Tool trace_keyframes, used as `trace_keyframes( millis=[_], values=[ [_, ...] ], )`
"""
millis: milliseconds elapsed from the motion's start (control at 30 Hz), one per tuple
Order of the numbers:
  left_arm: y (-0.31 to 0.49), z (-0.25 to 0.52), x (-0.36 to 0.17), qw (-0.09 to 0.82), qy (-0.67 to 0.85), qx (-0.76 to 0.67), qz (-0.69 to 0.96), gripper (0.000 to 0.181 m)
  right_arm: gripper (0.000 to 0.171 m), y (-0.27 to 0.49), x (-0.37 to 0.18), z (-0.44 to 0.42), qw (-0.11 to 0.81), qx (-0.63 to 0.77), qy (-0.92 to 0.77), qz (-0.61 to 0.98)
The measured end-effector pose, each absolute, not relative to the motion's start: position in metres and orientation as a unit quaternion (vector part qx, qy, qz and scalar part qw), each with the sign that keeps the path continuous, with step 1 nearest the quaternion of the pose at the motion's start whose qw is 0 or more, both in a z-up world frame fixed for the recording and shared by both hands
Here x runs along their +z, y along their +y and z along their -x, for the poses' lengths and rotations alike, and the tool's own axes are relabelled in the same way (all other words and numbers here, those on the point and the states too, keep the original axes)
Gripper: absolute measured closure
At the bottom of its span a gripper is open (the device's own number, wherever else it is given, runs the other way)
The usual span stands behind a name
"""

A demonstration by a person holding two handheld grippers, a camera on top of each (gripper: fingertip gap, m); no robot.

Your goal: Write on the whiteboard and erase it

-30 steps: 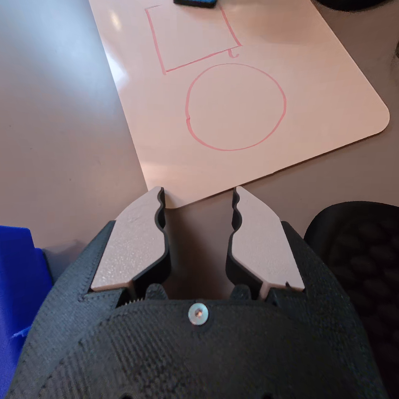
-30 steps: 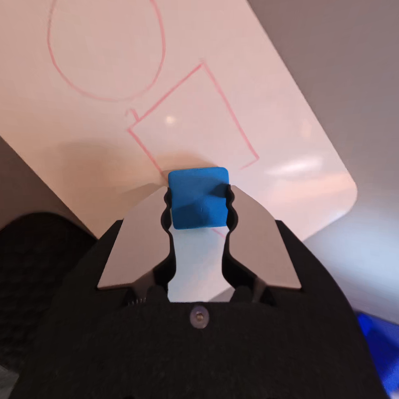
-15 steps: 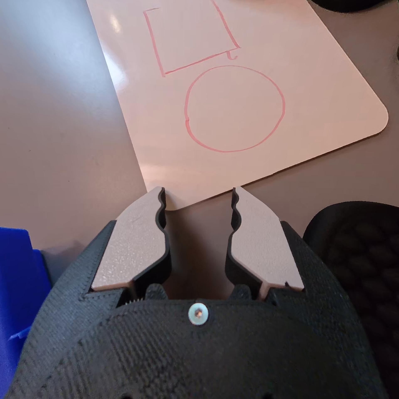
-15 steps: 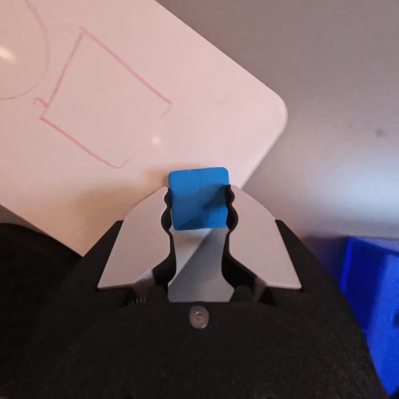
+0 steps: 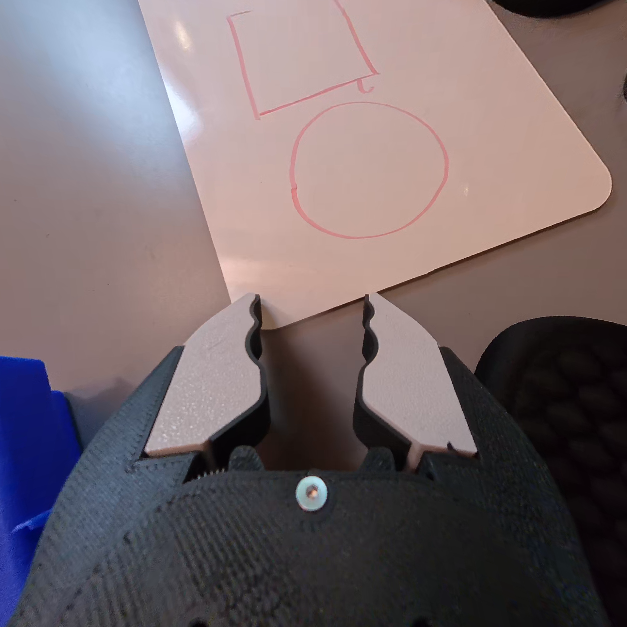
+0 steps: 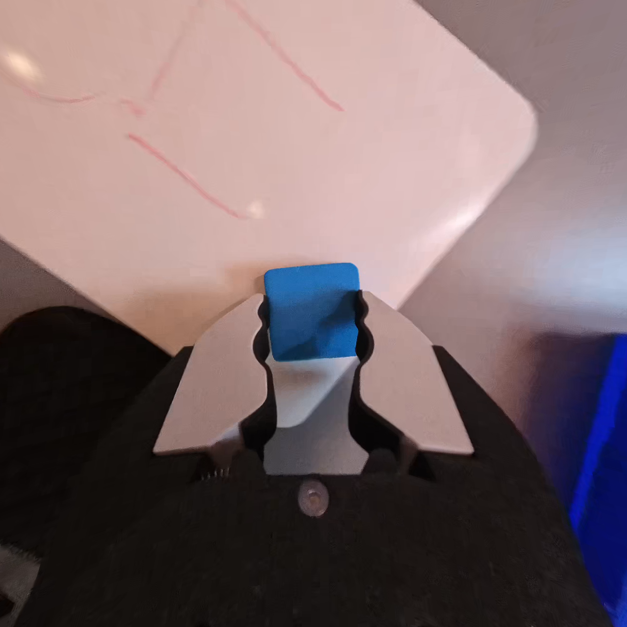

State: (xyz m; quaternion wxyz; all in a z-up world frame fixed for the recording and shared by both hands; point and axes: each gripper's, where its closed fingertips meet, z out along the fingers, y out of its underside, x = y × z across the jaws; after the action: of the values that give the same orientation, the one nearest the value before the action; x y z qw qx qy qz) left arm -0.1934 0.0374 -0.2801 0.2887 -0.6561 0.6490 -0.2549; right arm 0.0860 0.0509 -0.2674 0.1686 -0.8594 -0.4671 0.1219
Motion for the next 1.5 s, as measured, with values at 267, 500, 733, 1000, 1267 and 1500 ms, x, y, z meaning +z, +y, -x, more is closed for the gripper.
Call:
trace_keyframes(
  millis=[267, 500, 733, 1000, 1267, 1500],
  values=[
    [0.037, 0.193, -0.280, 0.290, 0.649, -0.257, 0.655, 0.124, 0.122, 0.019, -0.266, -0.036, 0.152, 0.173, -0.524, 0.820],
    [0.037, 0.193, -0.280, 0.289, 0.650, -0.256, 0.655, 0.124, 0.122, 0.068, -0.268, 0.017, 0.191, 0.172, -0.550, 0.795],
    [0.035, 0.192, -0.280, 0.289, 0.651, -0.256, 0.654, 0.125, 0.122, 0.081, -0.268, -0.020, 0.165, 0.138, -0.522, 0.825],
    [0.031, 0.191, -0.280, 0.285, 0.656, -0.260, 0.648, 0.123, 0.122, 0.019, -0.267, 0.053, 0.136, 0.182, -0.640, 0.734],
    [0.029, 0.189, -0.280, 0.285, 0.658, -0.261, 0.646, 0.121, 0.122, 0.067, -0.268, 0.089, 0.170, 0.208, -0.609, 0.746],
    [0.029, 0.188, -0.280, 0.286, 0.658, -0.261, 0.646, 0.122, 0.122, 0.128, -0.268, 0.052, 0.169, 0.171, -0.545, 0.804]
  ],
)
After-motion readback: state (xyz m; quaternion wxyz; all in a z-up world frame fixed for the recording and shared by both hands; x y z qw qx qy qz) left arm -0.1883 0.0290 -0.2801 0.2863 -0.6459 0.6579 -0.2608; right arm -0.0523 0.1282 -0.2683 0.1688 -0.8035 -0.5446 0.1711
